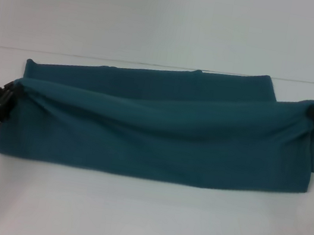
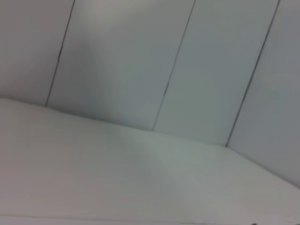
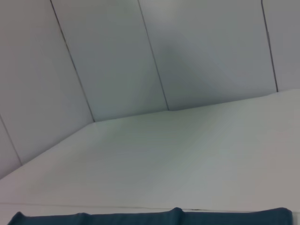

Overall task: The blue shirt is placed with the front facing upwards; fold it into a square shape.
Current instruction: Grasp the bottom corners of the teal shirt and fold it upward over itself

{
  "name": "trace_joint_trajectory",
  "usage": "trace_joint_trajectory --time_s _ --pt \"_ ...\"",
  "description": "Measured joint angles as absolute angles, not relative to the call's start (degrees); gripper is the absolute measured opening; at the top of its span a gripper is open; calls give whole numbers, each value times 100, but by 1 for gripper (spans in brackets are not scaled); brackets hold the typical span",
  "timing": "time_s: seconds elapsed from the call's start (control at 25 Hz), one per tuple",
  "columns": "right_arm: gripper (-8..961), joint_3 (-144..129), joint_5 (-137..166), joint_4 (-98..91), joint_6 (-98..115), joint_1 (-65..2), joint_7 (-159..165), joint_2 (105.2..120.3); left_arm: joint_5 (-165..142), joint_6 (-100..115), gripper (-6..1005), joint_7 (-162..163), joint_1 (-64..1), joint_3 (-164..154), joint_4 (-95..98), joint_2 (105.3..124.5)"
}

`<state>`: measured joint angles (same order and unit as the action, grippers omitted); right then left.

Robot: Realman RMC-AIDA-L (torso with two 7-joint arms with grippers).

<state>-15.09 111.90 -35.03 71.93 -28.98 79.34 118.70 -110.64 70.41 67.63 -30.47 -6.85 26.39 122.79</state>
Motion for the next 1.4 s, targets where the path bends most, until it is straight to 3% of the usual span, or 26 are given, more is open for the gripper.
trace_joint_trajectory --time_s 0.4,1.4 --pt "74 -1558 11172 -3193 6256 -3327 7935 11822 -11048 5839 56 6771 -3627 -690 2562 12337" --pt "76 -1697 11054 -2575 4602 -4141 7710 11854 -10748 4497 57 6761 -4224 -738 2318 12384"
